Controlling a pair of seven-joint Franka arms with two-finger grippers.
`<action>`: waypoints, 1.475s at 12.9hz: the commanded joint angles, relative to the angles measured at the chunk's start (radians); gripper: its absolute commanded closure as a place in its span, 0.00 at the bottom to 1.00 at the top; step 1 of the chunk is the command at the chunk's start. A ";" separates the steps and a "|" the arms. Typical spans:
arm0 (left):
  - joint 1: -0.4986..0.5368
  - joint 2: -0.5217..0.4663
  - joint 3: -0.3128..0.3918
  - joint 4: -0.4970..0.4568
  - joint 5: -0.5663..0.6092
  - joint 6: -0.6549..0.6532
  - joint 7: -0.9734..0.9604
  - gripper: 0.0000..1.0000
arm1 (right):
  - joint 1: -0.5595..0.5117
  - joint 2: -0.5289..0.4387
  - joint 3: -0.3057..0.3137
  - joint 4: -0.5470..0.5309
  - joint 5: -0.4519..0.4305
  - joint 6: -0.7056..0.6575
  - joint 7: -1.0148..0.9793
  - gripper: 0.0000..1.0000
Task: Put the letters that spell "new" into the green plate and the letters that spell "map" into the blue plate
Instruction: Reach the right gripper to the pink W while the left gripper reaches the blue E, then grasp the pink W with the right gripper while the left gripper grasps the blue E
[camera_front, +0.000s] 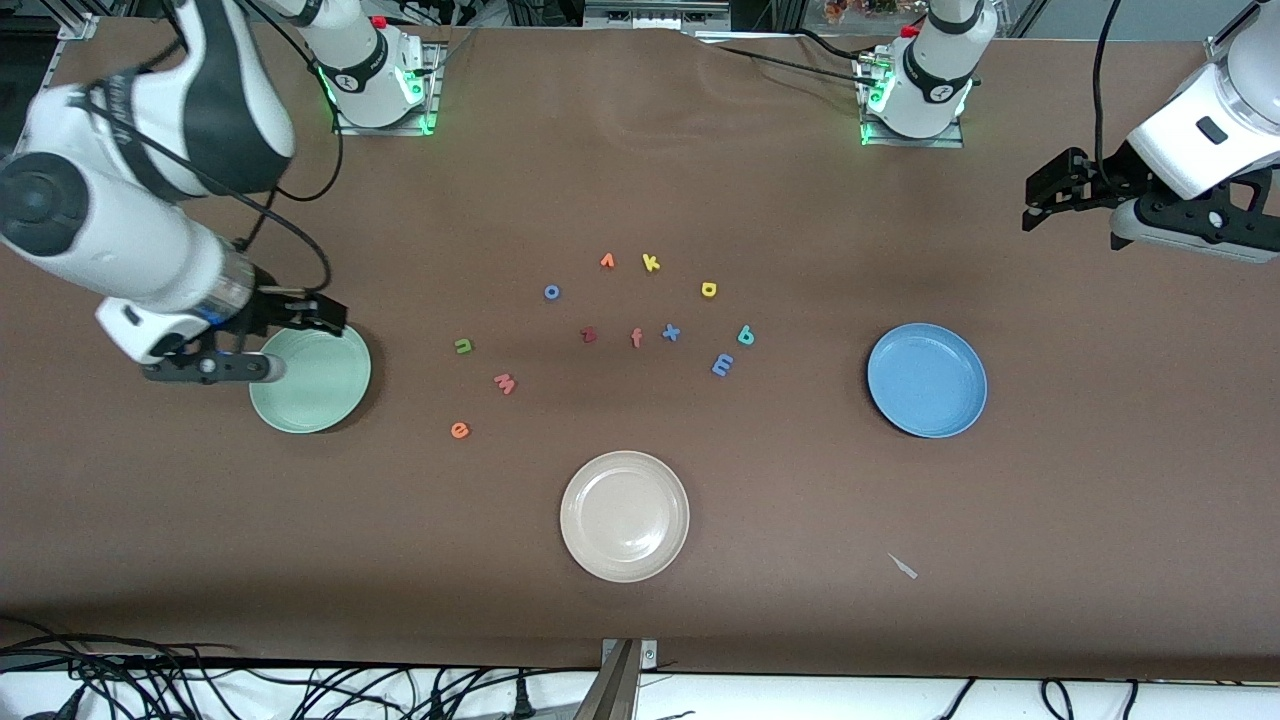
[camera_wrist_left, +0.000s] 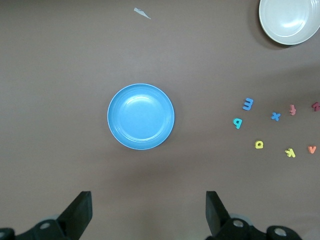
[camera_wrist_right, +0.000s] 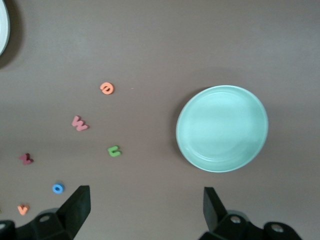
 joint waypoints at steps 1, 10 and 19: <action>-0.004 0.014 -0.002 0.034 0.019 -0.022 0.013 0.00 | 0.035 0.041 -0.003 -0.005 0.014 0.045 0.056 0.00; -0.033 0.152 -0.007 0.080 0.027 -0.007 0.016 0.00 | 0.111 0.243 0.031 -0.044 0.060 0.364 -0.117 0.00; -0.209 0.477 -0.004 0.143 0.018 0.180 -0.022 0.00 | 0.213 0.391 0.039 -0.105 0.043 0.538 -0.319 0.00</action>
